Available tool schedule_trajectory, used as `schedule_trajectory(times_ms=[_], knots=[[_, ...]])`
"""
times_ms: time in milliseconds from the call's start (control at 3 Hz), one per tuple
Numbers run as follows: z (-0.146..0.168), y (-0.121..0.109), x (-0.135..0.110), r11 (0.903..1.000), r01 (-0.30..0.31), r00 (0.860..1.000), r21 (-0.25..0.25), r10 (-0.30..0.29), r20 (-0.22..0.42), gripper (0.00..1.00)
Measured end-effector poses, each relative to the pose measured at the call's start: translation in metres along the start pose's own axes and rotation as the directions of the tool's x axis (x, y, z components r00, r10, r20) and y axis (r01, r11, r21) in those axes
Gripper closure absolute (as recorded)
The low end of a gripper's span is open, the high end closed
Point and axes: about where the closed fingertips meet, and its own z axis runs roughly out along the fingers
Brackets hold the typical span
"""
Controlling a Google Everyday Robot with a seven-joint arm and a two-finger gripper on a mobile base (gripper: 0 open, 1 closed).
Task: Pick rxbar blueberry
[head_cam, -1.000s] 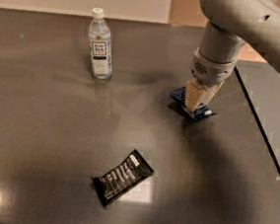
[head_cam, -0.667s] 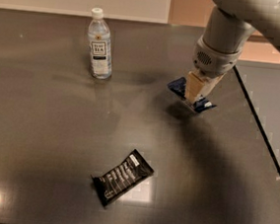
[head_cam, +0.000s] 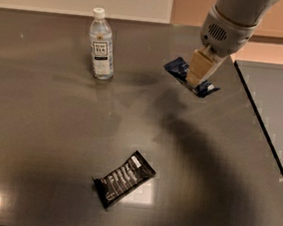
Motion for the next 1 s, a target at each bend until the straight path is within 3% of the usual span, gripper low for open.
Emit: schedule_trajectory(times_ms=[667,1000], knots=[[-0.046,0.006,-0.014,0.9956,0.091,0.994,-0.024,-0.089,0.068,1.00],[-0.047,0.003,-0.022,0.9957,0.092,0.991,-0.007,-0.091,0.098,1.00]])
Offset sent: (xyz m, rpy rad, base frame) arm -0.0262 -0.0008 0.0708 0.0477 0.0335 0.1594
